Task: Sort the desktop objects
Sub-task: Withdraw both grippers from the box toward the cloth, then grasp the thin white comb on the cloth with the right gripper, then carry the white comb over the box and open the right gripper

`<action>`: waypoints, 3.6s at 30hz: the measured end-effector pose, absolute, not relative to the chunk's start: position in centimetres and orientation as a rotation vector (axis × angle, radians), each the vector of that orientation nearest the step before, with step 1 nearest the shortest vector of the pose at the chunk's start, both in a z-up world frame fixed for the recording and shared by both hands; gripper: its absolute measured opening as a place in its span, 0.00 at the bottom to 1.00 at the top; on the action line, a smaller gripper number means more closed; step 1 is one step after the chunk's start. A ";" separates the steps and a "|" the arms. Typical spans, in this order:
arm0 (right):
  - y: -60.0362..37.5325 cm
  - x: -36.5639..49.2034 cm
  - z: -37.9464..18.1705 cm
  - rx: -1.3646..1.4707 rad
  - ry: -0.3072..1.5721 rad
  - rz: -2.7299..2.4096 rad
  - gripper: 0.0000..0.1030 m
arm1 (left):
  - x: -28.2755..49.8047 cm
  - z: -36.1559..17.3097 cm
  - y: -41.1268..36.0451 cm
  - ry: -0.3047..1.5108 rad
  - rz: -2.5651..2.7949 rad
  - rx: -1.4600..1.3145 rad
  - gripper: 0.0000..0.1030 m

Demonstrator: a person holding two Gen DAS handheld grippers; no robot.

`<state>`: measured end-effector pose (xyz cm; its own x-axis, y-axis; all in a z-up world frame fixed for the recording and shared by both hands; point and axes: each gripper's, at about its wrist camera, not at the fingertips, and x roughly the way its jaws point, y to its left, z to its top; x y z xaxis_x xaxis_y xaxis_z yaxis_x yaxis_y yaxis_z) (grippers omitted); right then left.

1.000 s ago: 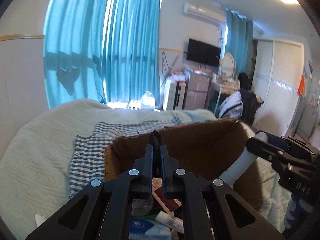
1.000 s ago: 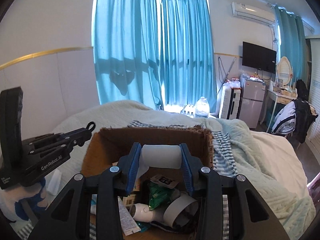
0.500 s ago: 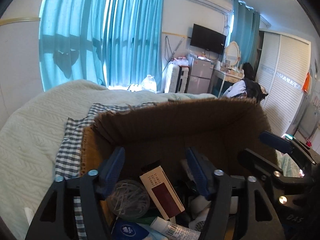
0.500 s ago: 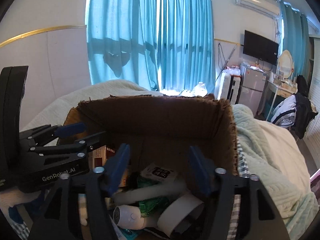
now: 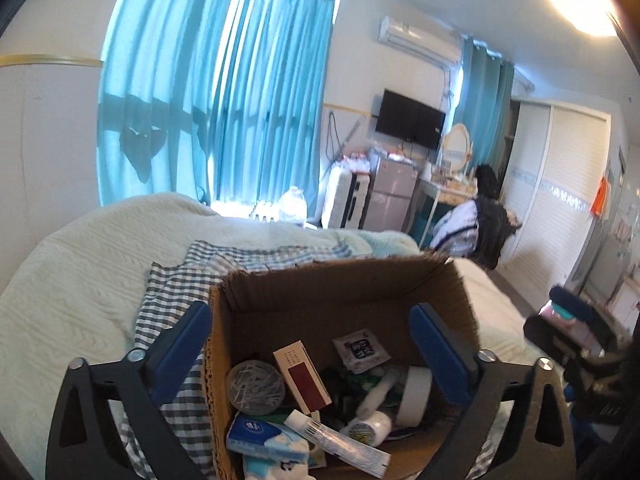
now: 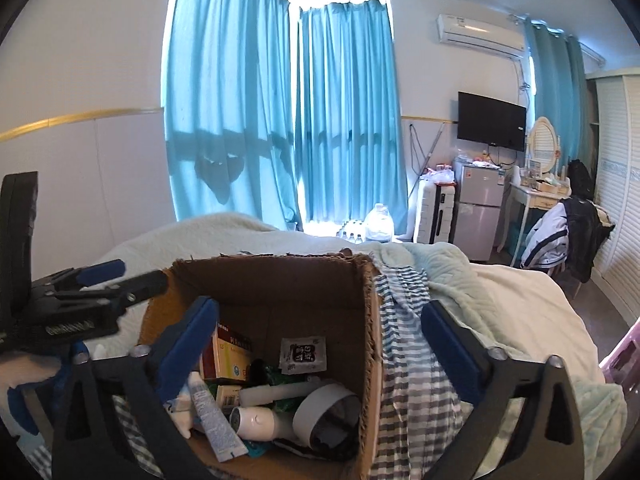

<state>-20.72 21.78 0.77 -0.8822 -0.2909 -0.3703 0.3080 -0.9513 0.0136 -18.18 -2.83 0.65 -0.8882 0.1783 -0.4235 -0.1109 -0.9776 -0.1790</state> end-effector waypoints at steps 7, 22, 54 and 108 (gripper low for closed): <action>22.6 -16.3 1.5 0.494 0.156 -2.713 1.00 | -13.9 2.4 -4.2 -0.241 2.970 -0.562 1.00; 24.6 -10.8 -3.9 0.612 0.221 -2.522 1.00 | -7.0 -1.7 -2.1 -0.038 2.963 -0.528 1.00; 18.9 -11.1 -25.7 1.176 1.061 -2.033 0.95 | -7.7 -18.0 2.0 0.119 2.754 -1.084 0.78; 18.5 -7.0 -2.7 0.668 0.162 -2.542 0.02 | -5.9 -1.0 -1.3 0.014 2.990 -0.551 0.57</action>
<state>-7.00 18.49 -2.72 -0.7530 -0.4403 -0.4890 0.4989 -0.8666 0.0121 -5.91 -1.34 -1.03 -0.9295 0.0974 -0.3558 -0.1006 -0.9949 -0.0095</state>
